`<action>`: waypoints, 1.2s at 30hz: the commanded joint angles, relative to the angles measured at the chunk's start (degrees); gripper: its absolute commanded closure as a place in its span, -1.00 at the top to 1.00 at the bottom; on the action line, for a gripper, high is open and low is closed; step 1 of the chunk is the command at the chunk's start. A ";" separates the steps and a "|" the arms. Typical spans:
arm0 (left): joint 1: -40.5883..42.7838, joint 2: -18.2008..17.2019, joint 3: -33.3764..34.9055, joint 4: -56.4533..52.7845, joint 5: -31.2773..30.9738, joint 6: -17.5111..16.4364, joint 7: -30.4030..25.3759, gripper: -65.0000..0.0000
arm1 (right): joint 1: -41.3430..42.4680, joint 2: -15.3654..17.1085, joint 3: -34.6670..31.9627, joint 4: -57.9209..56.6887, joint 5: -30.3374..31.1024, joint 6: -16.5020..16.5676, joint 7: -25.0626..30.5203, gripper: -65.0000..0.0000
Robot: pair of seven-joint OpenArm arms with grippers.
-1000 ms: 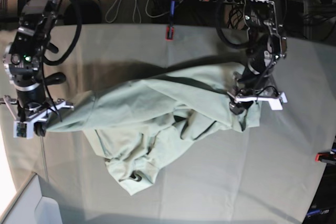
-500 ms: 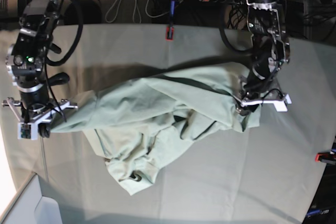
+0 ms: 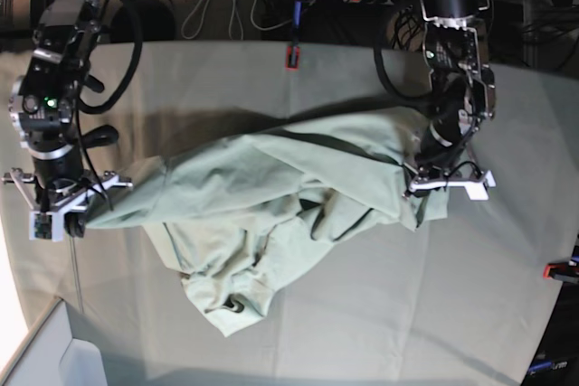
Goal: Layout the t-shirt on the table in an organized manner, then fold the t-shirt properly
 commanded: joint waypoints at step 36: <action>-2.01 0.48 -0.17 -1.50 -0.69 -0.97 -1.42 0.01 | 0.34 0.57 0.06 0.95 0.34 0.57 1.71 -1.00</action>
